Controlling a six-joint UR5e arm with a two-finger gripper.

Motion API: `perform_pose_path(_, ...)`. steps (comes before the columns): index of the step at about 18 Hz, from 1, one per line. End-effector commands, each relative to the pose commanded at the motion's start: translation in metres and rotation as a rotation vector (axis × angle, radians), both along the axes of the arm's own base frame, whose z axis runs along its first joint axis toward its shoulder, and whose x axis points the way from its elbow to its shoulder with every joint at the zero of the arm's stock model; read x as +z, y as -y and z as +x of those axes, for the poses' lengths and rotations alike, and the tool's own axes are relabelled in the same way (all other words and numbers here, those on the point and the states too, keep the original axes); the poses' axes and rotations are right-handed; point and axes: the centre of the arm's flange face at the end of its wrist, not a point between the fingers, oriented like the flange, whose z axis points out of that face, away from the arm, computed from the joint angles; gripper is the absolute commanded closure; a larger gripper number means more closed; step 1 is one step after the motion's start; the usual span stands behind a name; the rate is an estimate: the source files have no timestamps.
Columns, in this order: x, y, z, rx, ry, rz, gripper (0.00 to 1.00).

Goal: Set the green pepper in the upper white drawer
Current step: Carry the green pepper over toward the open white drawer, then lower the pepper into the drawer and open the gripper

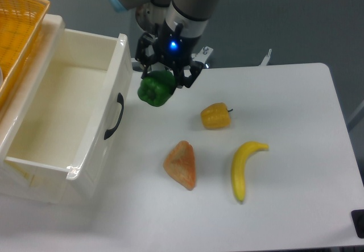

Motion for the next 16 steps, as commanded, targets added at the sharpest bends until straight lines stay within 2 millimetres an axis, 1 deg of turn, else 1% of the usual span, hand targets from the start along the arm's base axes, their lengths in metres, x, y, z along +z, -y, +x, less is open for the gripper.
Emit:
perform_pose_path(3, 0.013, -0.002, 0.011, 0.038, 0.027, 0.032, 0.61)
perform_pose_path(4, 0.020, -0.001, 0.014, 0.037, 0.026, 0.053, 0.61)
perform_pose_path(6, 0.029, 0.002, 0.021, 0.036, 0.018, 0.067, 0.61)
perform_pose_path(8, 0.030, 0.002, 0.026, 0.033, 0.020, 0.067, 0.61)
perform_pose_path(10, 0.025, -0.009, 0.049, 0.007, 0.037, 0.053, 0.58)
perform_pose_path(12, 0.025, -0.014, 0.057, 0.015, 0.049, 0.042, 0.58)
perform_pose_path(16, 0.026, -0.024, 0.080, -0.022, 0.054, 0.039, 0.59)
